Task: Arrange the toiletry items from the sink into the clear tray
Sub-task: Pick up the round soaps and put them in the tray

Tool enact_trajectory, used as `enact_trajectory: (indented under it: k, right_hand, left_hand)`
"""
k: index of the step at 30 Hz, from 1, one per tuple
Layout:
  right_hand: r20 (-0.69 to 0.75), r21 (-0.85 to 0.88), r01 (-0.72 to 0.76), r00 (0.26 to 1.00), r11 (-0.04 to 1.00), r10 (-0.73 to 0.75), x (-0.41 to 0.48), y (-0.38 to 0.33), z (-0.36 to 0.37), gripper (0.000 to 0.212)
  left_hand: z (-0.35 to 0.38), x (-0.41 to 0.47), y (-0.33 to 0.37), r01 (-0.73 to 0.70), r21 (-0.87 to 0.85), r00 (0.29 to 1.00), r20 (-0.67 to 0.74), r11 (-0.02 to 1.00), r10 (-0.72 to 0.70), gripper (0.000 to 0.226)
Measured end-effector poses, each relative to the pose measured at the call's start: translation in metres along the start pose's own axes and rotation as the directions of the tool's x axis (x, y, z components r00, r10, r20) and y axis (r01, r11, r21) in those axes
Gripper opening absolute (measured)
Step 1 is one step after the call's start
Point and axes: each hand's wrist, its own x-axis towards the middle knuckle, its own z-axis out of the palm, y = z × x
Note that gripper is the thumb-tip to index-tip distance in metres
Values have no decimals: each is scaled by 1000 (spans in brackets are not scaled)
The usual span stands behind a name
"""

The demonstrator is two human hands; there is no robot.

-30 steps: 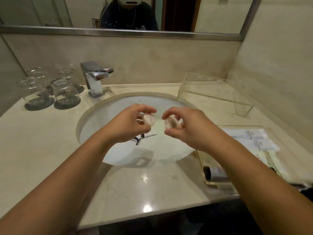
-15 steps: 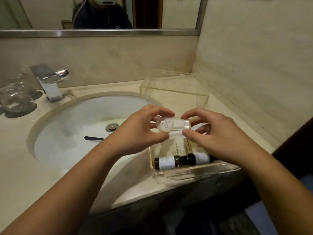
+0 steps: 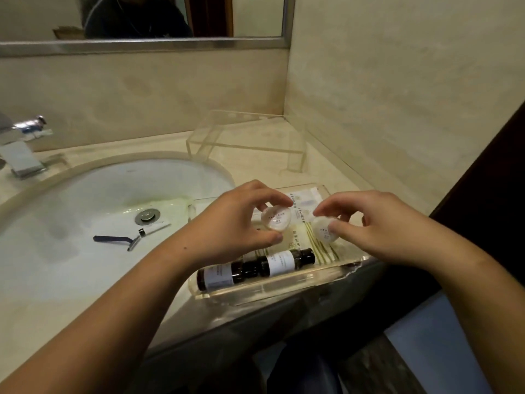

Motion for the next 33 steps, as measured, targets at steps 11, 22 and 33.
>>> enact_trajectory:
  k: [11,22,33]
  right_hand:
    - [55,-198,18,998,980,-7,6,19,7,12]
    - [-53,-188,-140,990,972,132,-8,12,13,28]
    - [-143,-186,-276,957,943,252,-9,0,23,28]
  left_hand:
    - [10,18,10,-7,53,997,73,999,3,54]
    - [30,66,31,-108,109,975,205,988,84,34]
    - [31,65,32,-137,167,969,228,976,97,25]
